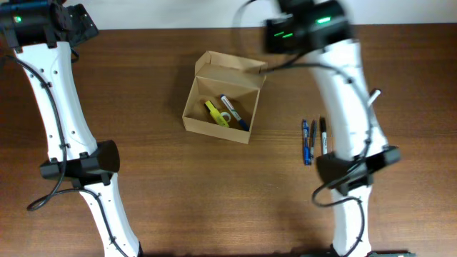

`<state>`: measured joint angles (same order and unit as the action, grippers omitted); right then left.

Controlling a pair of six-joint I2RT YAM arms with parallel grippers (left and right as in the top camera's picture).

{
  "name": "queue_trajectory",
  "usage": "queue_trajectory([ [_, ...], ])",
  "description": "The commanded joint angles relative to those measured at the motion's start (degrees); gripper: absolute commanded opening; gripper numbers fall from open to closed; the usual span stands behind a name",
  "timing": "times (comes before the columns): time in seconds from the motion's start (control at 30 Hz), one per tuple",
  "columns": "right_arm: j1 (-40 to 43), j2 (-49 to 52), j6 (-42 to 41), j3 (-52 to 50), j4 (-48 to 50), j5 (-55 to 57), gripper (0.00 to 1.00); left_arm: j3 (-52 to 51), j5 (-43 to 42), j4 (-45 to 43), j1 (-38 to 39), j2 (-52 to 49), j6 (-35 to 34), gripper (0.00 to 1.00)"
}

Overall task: Pack container
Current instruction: 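Lower the whiteboard marker into the box and release it, then grasp the black-capped whiteboard marker with the right gripper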

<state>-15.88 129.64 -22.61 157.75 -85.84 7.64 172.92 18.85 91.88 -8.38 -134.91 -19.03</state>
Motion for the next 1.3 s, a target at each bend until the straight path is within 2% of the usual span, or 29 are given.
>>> queue_trajectory([
  [0.0, 7.7, 1.3, -9.3, -4.0, -0.7, 1.7, 0.44, -0.2, 0.0, -0.1, -0.2, -1.0, 0.5, 1.00],
  [0.2, 20.0, 1.3, -9.8, -15.0, 0.2, 1.5, 0.43, -0.2, 0.0, -0.1, -0.2, -1.0, 0.5, 1.00],
  [0.3, 24.3, 1.3, -9.8, -23.5, 2.8, -0.4, 0.35, -0.2, 0.0, -0.1, -0.2, -1.0, 0.5, 1.00],
  [0.6, 30.2, 1.3, -8.9, -42.3, 15.0, -4.2, 0.36, -0.2, 0.0, -0.1, -0.2, -1.0, 0.5, 1.00],
  [0.73, 30.2, 1.3, -8.7, -45.6, 18.4, -4.0, 0.37, -0.2, 0.0, -0.1, -0.2, -1.0, 0.5, 1.00],
  [0.83, 30.2, 1.3, -8.8, -47.2, 20.8, -4.0, 0.44, -0.2, 0.0, -0.1, -0.2, -1.0, 0.5, 1.00],
  [1.27, 31.3, 1.3, -8.8, -52.2, 25.9, -4.0, 0.45, -0.2, 0.0, -0.1, -0.2, -1.0, 0.5, 1.00],
])
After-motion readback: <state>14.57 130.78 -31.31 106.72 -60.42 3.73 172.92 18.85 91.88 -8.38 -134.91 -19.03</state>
